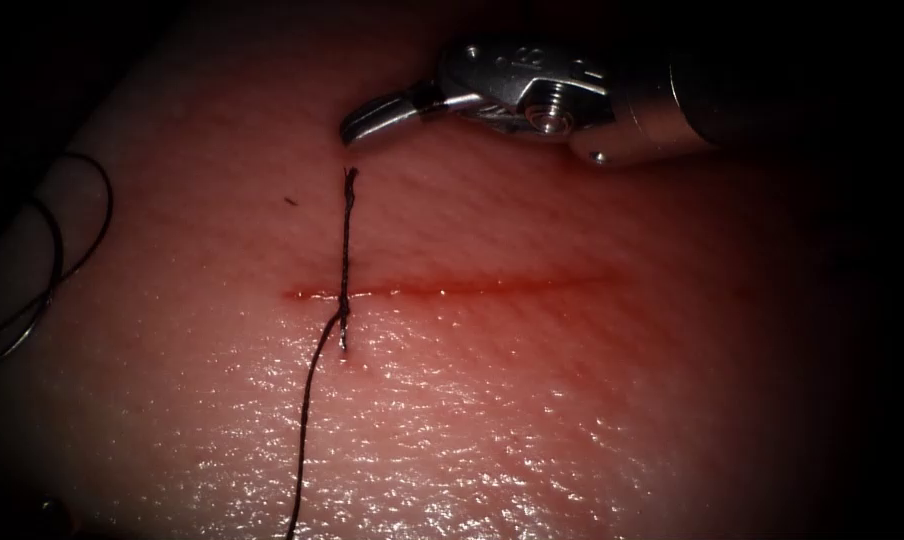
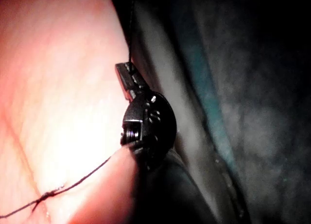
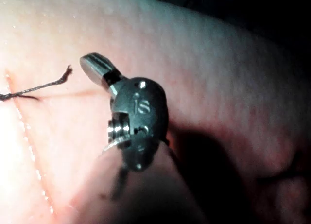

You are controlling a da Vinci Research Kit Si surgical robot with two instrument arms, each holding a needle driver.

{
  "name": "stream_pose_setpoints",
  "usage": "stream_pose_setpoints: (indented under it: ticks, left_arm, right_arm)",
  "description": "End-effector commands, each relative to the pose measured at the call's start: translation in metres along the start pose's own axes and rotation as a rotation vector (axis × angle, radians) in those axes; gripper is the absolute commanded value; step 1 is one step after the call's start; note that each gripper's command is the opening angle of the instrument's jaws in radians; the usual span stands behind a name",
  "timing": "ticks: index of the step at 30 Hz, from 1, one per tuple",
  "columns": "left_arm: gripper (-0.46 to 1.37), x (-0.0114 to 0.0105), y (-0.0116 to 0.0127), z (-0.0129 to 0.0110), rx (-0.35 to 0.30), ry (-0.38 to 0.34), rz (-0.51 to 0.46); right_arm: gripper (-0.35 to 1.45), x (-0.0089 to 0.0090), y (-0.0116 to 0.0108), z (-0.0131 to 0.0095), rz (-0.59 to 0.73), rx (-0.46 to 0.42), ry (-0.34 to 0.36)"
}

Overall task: Wound Closure
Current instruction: Wrap suture counter-clockwise once around right grasper

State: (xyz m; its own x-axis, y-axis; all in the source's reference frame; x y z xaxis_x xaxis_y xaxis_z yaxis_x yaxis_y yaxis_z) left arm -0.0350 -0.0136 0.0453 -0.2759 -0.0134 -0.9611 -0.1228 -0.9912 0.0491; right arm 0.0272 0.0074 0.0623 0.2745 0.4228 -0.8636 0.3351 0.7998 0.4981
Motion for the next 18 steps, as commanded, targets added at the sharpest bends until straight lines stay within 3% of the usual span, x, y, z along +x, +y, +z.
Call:
stream_pose_setpoints:
  ticks: [1,9,18]
  left_arm:
    - [-0.35,0.0001,-0.0001,0.0,-0.008,0.0,0.006]
    - [-0.35,0.001,-0.0013,0.0005,-0.007,-0.006,0.037]
    - [-0.35,0.0031,-0.0058,0.0024,0.0,0.048,0.078]
  right_arm:
    - [-0.35,0.0003,0.0,-0.0002,0.003,-0.017,0.007]
    - [-0.35,0.003,-0.0009,-0.0014,0.001,-0.063,0.031]
    - [-0.35,0.0037,-0.0037,0.0006,-0.01,-0.06,0.086]
